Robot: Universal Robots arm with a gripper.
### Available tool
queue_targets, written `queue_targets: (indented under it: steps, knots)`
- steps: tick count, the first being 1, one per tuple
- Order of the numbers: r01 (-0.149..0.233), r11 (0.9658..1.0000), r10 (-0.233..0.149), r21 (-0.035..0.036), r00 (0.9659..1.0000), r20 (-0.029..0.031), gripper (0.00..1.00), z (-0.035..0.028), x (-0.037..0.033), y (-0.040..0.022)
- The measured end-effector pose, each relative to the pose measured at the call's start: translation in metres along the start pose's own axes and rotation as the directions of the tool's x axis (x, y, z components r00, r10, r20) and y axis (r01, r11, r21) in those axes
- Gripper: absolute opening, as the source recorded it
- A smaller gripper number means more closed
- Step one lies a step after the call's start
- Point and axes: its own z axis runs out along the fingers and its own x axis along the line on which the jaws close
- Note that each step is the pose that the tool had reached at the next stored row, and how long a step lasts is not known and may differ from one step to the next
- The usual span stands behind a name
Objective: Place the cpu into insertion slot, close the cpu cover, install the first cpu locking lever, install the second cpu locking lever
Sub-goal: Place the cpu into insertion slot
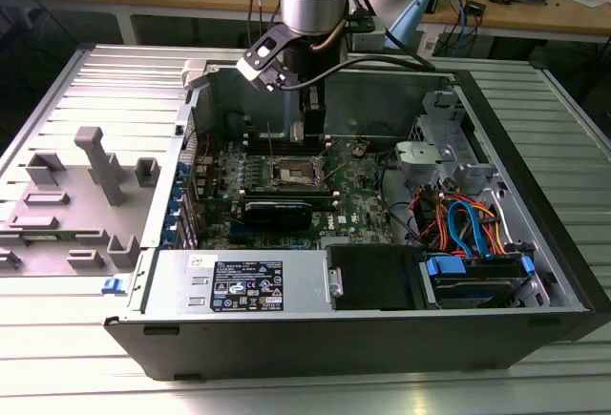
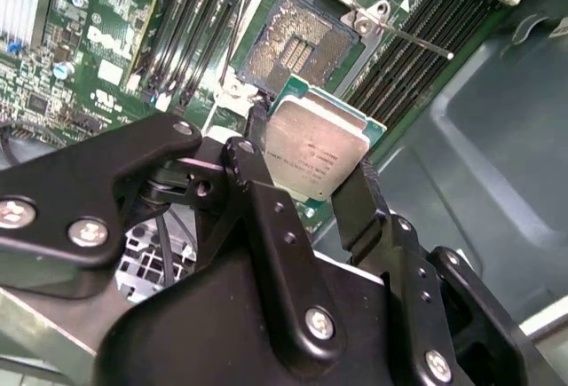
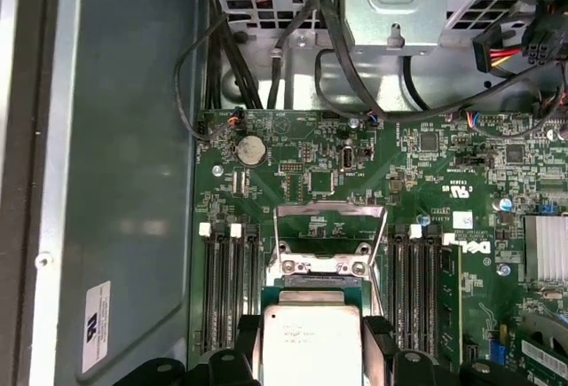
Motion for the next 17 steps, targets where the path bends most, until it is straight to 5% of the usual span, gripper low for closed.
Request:
queue_targets:
  steps: [14,17]
  knots:
    - [0.000,1.0000,0.000,-0.0001,1.0000,-0.0002,0.54,0.0004,0.0000,0.0000]
    - [0.000,1.0000,0.000,-0.0008,1.0000,0.0000,0.54,0.0059,-0.0001,-0.0004]
